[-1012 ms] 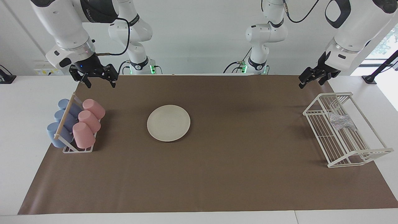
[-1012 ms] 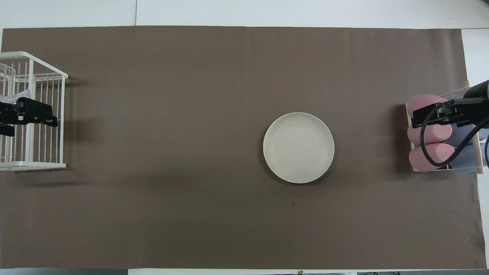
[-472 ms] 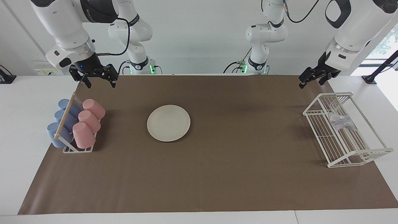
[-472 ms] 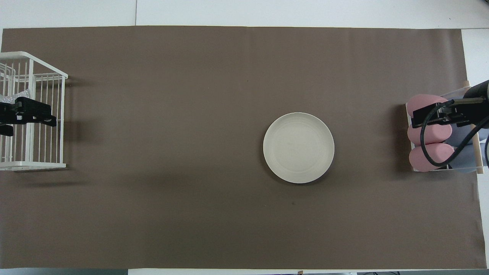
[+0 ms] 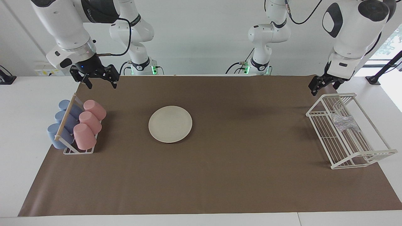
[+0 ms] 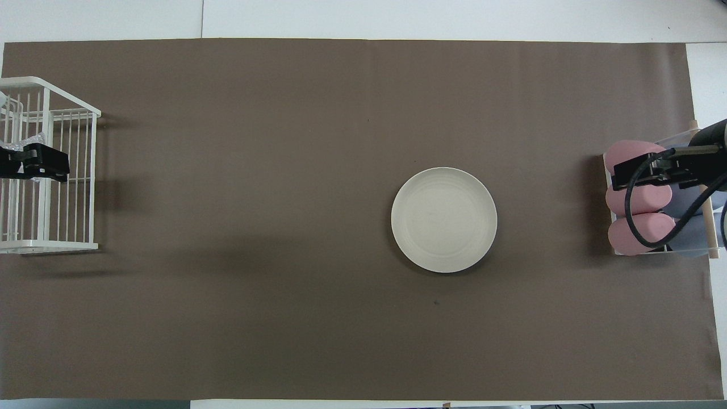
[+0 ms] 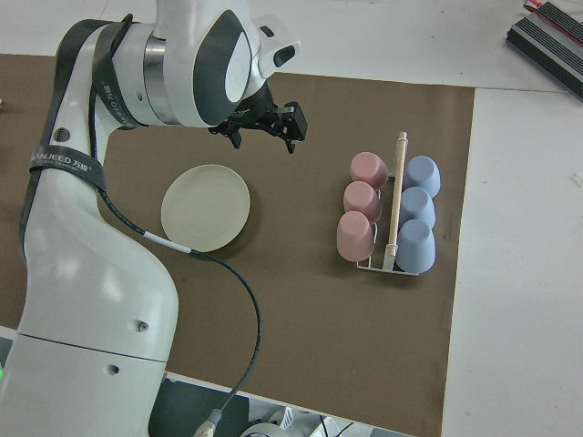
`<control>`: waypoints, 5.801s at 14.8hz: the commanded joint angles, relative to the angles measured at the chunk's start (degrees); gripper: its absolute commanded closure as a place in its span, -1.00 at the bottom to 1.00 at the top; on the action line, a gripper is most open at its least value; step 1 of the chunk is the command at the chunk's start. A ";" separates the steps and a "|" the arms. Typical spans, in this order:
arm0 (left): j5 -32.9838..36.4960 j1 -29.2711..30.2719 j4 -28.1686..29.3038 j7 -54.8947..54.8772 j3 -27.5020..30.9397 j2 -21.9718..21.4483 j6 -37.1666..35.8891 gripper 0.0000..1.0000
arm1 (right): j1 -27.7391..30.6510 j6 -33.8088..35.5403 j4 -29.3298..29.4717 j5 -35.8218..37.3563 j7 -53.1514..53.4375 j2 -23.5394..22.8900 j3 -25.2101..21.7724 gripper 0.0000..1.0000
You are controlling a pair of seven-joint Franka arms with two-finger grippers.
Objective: Wipe plate with sponge
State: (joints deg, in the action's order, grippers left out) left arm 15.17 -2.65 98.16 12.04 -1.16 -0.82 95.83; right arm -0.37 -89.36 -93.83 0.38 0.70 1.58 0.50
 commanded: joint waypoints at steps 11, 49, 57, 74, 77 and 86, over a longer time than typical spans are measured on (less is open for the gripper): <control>32.64 -2.45 10.56 13.10 0.46 10.66 15.35 -1.00 | -0.50 -0.11 -0.65 1.20 0.51 0.35 0.46 -1.00; -20.66 4.22 -17.21 11.25 0.99 10.49 -6.96 1.00 | -27.22 6.74 35.73 -10.13 115.49 -24.53 1.51 -1.00; -61.00 10.65 1.89 -0.67 1.34 -0.83 -9.18 1.00 | -29.95 6.66 33.62 -9.95 115.14 -23.12 2.04 -1.00; -99.63 1.33 30.07 -35.76 1.08 -5.69 -9.17 1.00 | -37.60 -17.07 11.56 -12.15 130.96 -13.45 3.54 -1.00; -99.63 1.42 30.16 -35.86 1.08 -5.69 -9.08 1.00 | -37.68 -17.25 11.04 -12.15 131.04 -13.27 3.63 -1.00; -99.55 1.68 30.77 -35.95 1.25 -5.86 -9.69 1.00 | -39.27 -25.16 4.62 -12.33 131.04 -10.90 3.63 -1.00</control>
State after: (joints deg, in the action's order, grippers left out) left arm -83.25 -0.58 126.42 -22.93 -0.49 -4.51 85.76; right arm -39.59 -112.92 -85.42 -10.64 131.11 -12.04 3.99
